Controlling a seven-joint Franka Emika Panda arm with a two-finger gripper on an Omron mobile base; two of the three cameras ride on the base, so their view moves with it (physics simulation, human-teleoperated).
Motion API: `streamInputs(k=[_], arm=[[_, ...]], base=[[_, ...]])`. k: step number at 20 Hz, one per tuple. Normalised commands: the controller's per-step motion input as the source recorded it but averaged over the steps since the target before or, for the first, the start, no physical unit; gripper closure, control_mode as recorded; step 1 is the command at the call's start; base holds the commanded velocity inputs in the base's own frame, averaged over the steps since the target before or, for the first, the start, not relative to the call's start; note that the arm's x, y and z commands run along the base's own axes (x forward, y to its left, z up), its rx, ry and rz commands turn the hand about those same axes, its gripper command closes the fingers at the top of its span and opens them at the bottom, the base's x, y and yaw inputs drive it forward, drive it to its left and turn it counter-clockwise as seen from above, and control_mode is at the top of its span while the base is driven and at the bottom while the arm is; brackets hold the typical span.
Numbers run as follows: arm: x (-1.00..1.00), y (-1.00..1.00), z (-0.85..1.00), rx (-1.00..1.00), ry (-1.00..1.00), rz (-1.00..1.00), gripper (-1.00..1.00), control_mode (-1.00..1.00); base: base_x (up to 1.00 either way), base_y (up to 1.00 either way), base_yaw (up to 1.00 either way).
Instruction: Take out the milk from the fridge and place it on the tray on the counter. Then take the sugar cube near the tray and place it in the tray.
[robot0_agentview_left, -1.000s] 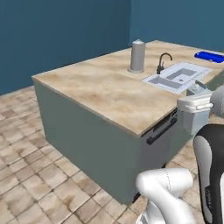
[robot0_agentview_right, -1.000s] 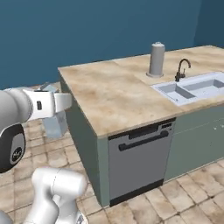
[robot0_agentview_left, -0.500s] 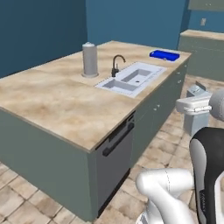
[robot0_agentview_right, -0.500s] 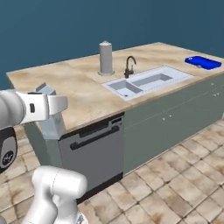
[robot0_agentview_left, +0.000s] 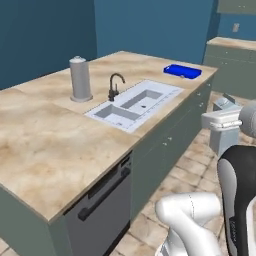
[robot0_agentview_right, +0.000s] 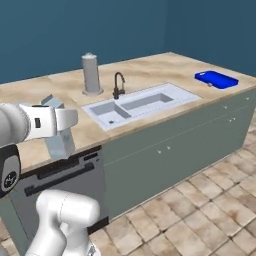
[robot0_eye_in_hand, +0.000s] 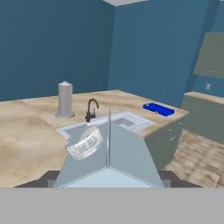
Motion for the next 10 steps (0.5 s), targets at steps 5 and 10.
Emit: streamInputs(k=[5,10], arm=[[0.0,0.0,0.0,0.0,0.0,0.0,1.0,1.0],[0.0,0.0,0.0,0.0,0.0,0.0,1.0,1.0]], base=[[1.0,-0.92,0.19],[1.0,-0.72,0.33]])
